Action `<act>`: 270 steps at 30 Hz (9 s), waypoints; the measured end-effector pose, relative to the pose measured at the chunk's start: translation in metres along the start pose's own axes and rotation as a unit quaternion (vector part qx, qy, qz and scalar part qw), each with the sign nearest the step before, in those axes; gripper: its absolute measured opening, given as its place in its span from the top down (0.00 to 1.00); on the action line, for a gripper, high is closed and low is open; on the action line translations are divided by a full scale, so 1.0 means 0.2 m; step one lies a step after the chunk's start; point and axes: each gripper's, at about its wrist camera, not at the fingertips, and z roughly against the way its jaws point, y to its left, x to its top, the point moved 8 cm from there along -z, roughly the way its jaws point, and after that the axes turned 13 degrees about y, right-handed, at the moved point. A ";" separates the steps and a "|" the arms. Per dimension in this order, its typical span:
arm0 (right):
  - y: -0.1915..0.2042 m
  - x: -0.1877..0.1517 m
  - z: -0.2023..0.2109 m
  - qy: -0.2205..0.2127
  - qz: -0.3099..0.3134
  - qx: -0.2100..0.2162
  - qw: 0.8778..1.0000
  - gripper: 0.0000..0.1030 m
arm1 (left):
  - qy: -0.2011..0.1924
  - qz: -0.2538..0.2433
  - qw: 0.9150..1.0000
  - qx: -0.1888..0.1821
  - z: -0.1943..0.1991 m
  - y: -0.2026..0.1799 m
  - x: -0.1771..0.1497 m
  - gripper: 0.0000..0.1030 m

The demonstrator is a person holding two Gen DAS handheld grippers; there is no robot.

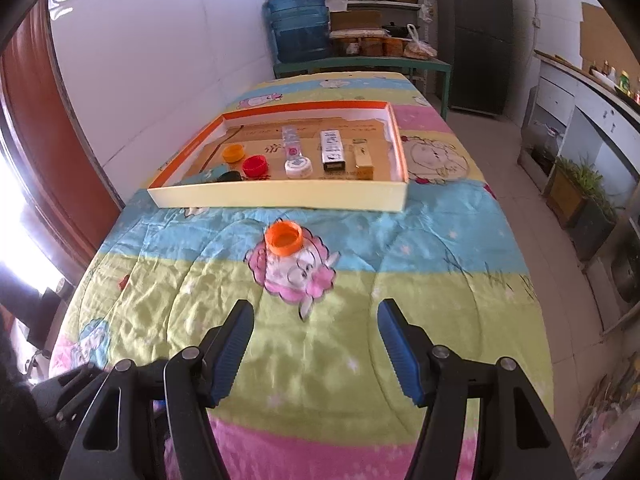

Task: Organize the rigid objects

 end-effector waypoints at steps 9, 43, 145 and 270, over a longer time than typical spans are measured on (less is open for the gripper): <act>0.11 0.20 -0.26 0.014 0.043 -0.039 0.998 0.38 | -0.025 0.027 0.999 -0.001 0.10 0.10 0.05 0.70; 0.14 0.28 -0.35 0.019 0.041 -0.020 0.999 0.71 | -0.028 0.055 0.998 0.002 0.12 0.23 0.10 0.70; -0.12 1.41 -0.62 0.005 0.038 -0.014 0.999 0.71 | 0.053 0.117 0.989 0.077 -0.72 0.95 1.64 0.70; -0.08 1.03 -0.16 -0.031 -0.003 -0.034 0.999 0.58 | 0.016 0.127 0.989 0.078 -0.16 0.65 1.32 0.46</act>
